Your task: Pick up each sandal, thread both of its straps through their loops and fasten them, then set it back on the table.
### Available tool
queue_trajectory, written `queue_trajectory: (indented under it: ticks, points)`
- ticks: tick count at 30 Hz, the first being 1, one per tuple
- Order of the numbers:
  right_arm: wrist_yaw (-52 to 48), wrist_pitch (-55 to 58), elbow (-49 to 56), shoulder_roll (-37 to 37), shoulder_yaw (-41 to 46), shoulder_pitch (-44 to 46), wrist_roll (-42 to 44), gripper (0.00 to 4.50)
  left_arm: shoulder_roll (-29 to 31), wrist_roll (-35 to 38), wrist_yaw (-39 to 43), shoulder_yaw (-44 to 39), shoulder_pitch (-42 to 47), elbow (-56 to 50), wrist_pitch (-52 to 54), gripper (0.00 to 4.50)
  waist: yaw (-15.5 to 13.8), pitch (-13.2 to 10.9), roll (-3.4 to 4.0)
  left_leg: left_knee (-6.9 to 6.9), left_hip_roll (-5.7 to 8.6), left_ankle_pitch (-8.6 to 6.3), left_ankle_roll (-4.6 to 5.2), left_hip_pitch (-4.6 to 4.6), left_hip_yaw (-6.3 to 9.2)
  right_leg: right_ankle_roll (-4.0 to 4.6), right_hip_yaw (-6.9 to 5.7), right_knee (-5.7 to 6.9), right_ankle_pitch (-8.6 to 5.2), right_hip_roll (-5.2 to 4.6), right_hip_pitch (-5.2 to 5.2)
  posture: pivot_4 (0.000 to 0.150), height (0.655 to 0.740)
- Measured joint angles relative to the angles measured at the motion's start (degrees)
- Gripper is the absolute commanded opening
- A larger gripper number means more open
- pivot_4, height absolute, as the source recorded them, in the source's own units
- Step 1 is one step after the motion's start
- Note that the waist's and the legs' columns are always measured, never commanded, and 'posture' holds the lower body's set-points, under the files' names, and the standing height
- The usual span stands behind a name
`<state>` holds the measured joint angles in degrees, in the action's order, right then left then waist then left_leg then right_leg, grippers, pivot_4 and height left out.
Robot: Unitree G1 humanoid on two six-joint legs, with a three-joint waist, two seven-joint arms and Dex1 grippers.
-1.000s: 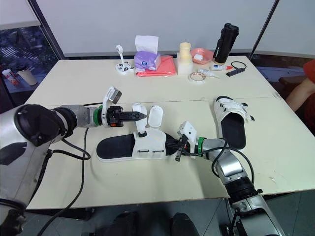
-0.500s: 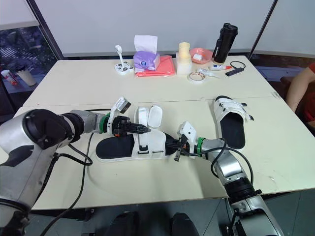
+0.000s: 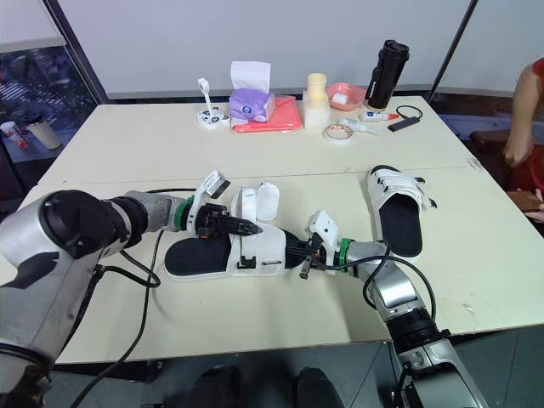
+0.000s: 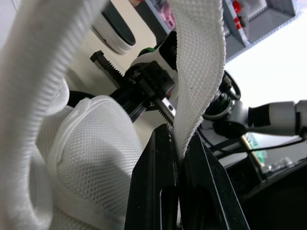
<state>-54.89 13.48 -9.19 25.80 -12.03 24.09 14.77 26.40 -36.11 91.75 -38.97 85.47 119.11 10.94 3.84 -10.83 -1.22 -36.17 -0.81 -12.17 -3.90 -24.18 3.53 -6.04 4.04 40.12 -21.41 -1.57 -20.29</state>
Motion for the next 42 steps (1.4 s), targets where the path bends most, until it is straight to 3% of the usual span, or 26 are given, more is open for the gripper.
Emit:
queue_trajectory:
  ticks: [17,29,42]
  points:
    - [0.39,-0.02,-0.23,-0.68,0.03,0.02,-0.05,0.00,1.37,-9.72,0.01,-2.51,-0.35,0.00,-10.02,0.06,0.16,0.00,0.00,0.05,-0.03,0.00,0.00,0.07,-0.03,0.00,0.00,0.01,0.00,0.01,-0.01,0.150,0.7400]
    - [0.40,-0.29,-1.17,-1.05,0.12,0.44,-0.06,0.00,3.75,-14.38,0.06,-12.03,0.40,0.01,0.60,0.06,0.18,0.00,0.01,0.05,-0.03,0.00,0.00,0.11,-0.04,0.00,0.00,0.04,0.00,0.01,0.00,0.150,0.7400]
    - [0.50,-0.45,-1.43,-1.31,0.16,0.54,-0.34,0.00,3.76,-20.54,0.35,-14.00,-2.69,0.01,-4.32,0.06,0.13,0.02,0.02,0.08,-0.05,0.00,0.00,0.18,-0.09,0.00,-0.01,0.06,0.00,-0.02,0.02,0.150,0.7400]
